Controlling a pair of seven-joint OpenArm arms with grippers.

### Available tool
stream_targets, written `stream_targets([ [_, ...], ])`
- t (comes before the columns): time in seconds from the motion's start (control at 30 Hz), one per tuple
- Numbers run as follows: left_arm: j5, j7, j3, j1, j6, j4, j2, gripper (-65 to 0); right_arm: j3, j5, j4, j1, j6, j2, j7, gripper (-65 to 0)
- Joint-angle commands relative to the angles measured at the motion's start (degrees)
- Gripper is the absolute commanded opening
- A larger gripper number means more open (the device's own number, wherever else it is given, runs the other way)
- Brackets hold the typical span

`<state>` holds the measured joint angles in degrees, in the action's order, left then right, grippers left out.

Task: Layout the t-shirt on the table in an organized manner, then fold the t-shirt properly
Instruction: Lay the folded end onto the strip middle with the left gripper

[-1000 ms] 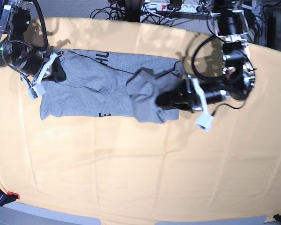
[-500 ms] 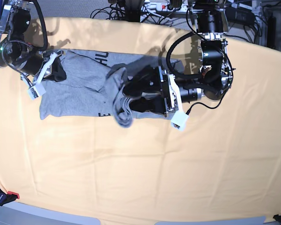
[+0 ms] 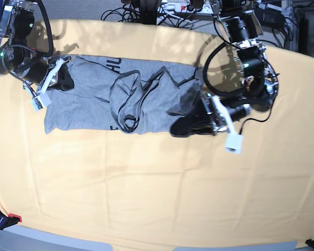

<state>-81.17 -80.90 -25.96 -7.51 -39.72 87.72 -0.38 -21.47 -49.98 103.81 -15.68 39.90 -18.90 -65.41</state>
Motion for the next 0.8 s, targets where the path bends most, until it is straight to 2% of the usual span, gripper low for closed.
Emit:
stream_targets([
  [0.0,-1.88,0.90,-1.09,-1.18,-0.28,0.94,-1.20,-65.0,-0.28,-1.25,0.94,0.46,0.10,-0.81,0.70,-65.0],
  [0.17,-0.37,0.90,-2.23,1.36,-0.28,0.94,-6.32,-65.0,-0.28,-1.25,0.94,0.44,0.10,-0.81,0.68,-65.0],
  [0.33,9.07,0.90,1.44,2.40,-0.28,0.94,-10.21,-65.0,-0.28,-1.25,0.94,0.44,0.10,-0.81,0.68,-65.0],
  [0.4,12.57,0.90,2.49,2.40,-0.15,0.94,-10.75,-65.0,-0.28,-1.25,0.94,0.42,0.10,-0.81,0.68,-65.0],
  [0.63,23.56,6.43,8.46,2.40,1.62,0.94,-10.71,-65.0,-0.28,-1.25,0.94,0.46,0.10,-0.81,0.87,-65.0],
  [0.77,27.98,8.72,12.20,2.40,2.08,0.94,-10.71,-65.0,-0.28,-1.22,0.94,0.44,0.10,-0.81,0.85,-65.0],
])
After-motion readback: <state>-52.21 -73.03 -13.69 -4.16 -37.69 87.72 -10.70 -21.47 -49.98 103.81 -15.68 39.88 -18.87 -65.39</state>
